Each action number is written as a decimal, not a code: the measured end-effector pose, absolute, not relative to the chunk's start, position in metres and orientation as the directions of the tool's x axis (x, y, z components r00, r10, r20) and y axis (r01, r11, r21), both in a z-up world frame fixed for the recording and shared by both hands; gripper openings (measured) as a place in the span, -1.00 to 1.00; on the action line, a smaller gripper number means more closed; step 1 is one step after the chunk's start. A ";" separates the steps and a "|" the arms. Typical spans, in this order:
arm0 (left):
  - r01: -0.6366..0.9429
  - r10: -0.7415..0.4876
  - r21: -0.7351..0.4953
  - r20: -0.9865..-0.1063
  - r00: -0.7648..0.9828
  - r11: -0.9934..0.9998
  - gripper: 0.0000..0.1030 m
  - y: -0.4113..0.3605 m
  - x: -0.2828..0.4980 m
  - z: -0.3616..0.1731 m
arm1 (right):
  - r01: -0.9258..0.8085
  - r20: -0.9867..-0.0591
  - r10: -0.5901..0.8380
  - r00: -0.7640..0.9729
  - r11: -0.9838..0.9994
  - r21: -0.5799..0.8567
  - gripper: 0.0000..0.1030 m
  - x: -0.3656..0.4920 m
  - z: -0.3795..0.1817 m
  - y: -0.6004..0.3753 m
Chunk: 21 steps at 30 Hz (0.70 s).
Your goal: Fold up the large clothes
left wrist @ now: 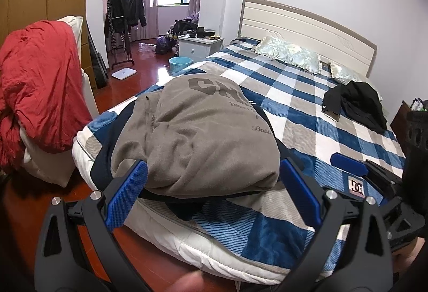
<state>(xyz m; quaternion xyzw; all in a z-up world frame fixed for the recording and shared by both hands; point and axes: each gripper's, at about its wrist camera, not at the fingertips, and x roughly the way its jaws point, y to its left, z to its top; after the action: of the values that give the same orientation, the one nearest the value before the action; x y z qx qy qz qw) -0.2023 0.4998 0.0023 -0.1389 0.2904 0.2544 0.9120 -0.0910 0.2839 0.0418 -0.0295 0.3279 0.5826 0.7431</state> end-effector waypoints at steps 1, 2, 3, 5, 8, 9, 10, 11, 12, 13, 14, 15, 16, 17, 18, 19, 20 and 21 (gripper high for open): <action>-0.549 0.391 -0.097 -0.601 0.697 0.830 0.87 0.499 -0.202 0.002 | -0.885 -0.521 0.847 0.107 0.320 0.338 0.93 -0.091 0.042 0.284; -0.553 0.397 -0.089 -0.601 0.693 0.829 0.87 0.499 -0.202 0.002 | -0.884 -0.522 0.846 0.107 0.321 0.339 0.93 -0.091 0.042 0.284; -0.554 0.400 -0.085 -0.602 0.691 0.828 0.87 0.499 -0.202 0.002 | -0.884 -0.522 0.846 0.106 0.321 0.340 0.93 -0.091 0.041 0.284; -0.555 0.399 -0.087 -0.604 0.690 0.827 0.87 0.498 -0.201 0.001 | -0.884 -0.521 0.847 0.106 0.320 0.340 0.93 -0.091 0.042 0.284; -0.557 0.388 -0.109 -0.608 0.693 0.824 0.87 0.500 -0.202 0.000 | -0.884 -0.522 0.846 0.106 0.321 0.339 0.93 -0.092 0.041 0.284; -0.555 0.379 -0.125 -0.608 0.698 0.822 0.87 0.503 -0.202 0.000 | -0.884 -0.522 0.846 0.106 0.321 0.340 0.93 -0.092 0.042 0.284; -0.554 0.374 -0.132 -0.609 0.700 0.822 0.87 0.503 -0.202 -0.001 | -0.884 -0.522 0.847 0.107 0.321 0.340 0.93 -0.092 0.042 0.284; -0.555 0.371 -0.138 -0.610 0.700 0.820 0.87 0.504 -0.203 -0.001 | -0.884 -0.521 0.847 0.107 0.321 0.341 0.93 -0.092 0.042 0.284; -0.554 0.366 -0.144 -0.613 0.701 0.820 0.87 0.505 -0.203 -0.002 | -0.884 -0.522 0.846 0.107 0.321 0.340 0.93 -0.091 0.041 0.284; -0.556 0.367 -0.143 -0.614 0.698 0.819 0.87 0.505 -0.203 -0.002 | -0.883 -0.523 0.846 0.108 0.323 0.340 0.93 -0.092 0.041 0.284; -0.558 0.371 -0.141 -0.612 0.698 0.818 0.87 0.504 -0.203 -0.002 | -0.882 -0.523 0.845 0.108 0.324 0.342 0.93 -0.092 0.041 0.283; -0.557 0.374 -0.137 -0.608 0.700 0.819 0.87 0.503 -0.204 -0.002 | -0.881 -0.524 0.845 0.108 0.325 0.344 0.93 -0.092 0.040 0.283; -0.549 0.371 -0.133 -0.605 0.705 0.825 0.87 0.502 -0.203 -0.002 | -0.880 -0.524 0.845 0.107 0.326 0.346 0.93 -0.091 0.039 0.283; -0.544 0.370 -0.131 -0.601 0.708 0.829 0.87 0.501 -0.202 -0.002 | -0.879 -0.523 0.846 0.106 0.326 0.348 0.93 -0.091 0.038 0.283; -0.546 0.378 -0.124 -0.597 0.708 0.828 0.87 0.499 -0.202 -0.002 | -0.879 -0.523 0.846 0.104 0.325 0.350 0.93 -0.091 0.038 0.283; -0.548 0.378 -0.124 -0.598 0.707 0.827 0.87 0.499 -0.202 -0.002 | -0.879 -0.524 0.845 0.104 0.324 0.349 0.93 -0.092 0.037 0.283; -0.547 0.374 -0.129 -0.601 0.707 0.827 0.87 0.499 -0.201 -0.003 | -0.879 -0.524 0.846 0.104 0.324 0.349 0.93 -0.092 0.037 0.284; -0.548 0.371 -0.134 -0.603 0.706 0.826 0.87 0.500 -0.201 -0.004 | -0.879 -0.524 0.846 0.103 0.323 0.350 0.93 -0.092 0.037 0.284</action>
<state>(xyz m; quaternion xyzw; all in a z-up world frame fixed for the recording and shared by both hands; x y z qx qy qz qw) -0.2013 0.4998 -0.0039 -0.1536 0.2886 0.2522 0.9107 -0.0915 0.2840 0.0368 -0.0249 0.3333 0.5811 0.7420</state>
